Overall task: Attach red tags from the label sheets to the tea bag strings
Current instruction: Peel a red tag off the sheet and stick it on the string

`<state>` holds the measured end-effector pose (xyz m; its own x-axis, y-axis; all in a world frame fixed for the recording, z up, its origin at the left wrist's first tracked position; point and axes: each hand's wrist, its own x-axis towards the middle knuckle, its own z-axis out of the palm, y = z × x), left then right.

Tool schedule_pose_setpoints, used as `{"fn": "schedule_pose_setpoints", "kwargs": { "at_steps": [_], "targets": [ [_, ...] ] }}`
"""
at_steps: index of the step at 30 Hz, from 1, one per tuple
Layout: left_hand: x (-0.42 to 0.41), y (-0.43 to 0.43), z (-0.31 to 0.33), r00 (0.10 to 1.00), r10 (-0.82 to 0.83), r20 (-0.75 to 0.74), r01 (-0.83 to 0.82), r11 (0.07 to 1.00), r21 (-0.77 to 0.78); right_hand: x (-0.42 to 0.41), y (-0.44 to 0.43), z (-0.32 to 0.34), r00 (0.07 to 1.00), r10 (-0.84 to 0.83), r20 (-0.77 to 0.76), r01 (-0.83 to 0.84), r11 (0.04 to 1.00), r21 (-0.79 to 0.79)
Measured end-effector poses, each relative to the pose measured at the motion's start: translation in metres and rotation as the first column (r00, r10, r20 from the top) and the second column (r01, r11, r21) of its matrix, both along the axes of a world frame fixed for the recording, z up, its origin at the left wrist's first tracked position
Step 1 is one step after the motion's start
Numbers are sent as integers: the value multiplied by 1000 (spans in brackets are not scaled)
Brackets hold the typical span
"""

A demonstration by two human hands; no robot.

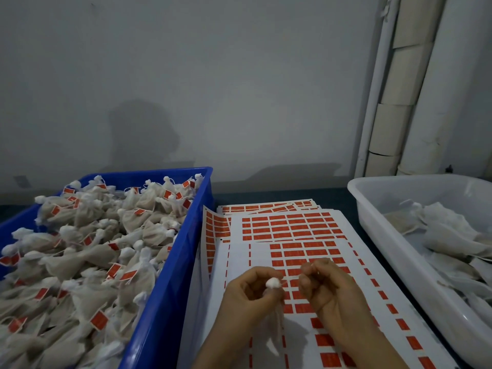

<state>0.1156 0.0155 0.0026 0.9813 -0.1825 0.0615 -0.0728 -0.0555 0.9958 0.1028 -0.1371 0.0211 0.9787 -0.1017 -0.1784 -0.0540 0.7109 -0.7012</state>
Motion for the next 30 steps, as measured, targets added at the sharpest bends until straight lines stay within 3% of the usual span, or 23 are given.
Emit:
{"fn": "schedule_pose_setpoints", "kwargs": {
  "at_steps": [6,8,10,12,15,19,25,27,30],
  "targets": [
    [-2,-2,4,998,-14,-55,18,998,63,0,-4,-1,999,-36,31,39,994,-106],
    [2,-4,4,992,-31,-119,39,997,64,-1,-5,-2,994,-59,96,82,962,-259],
    [4,-5,10,969,-64,-241,99,986,136,-2,-6,-3,984,-65,165,133,884,-449],
    [3,-4,12,935,-125,-332,155,985,68,-3,-4,-4,982,-37,185,143,784,-605],
    [-1,-1,9,954,-136,-267,154,987,48,-2,2,-7,979,-13,205,173,592,-787],
    [1,2,5,975,-104,-198,130,984,123,2,4,-16,963,14,268,231,467,-854],
    [2,12,8,952,-251,-177,248,968,-39,6,2,-22,960,-22,278,269,328,-905],
    [3,15,10,954,-239,-178,226,970,-88,8,2,-28,978,13,206,199,213,-957],
    [6,16,6,969,-150,-196,128,985,-119,6,8,-39,995,101,-13,-7,-53,-999]
  ]
}}
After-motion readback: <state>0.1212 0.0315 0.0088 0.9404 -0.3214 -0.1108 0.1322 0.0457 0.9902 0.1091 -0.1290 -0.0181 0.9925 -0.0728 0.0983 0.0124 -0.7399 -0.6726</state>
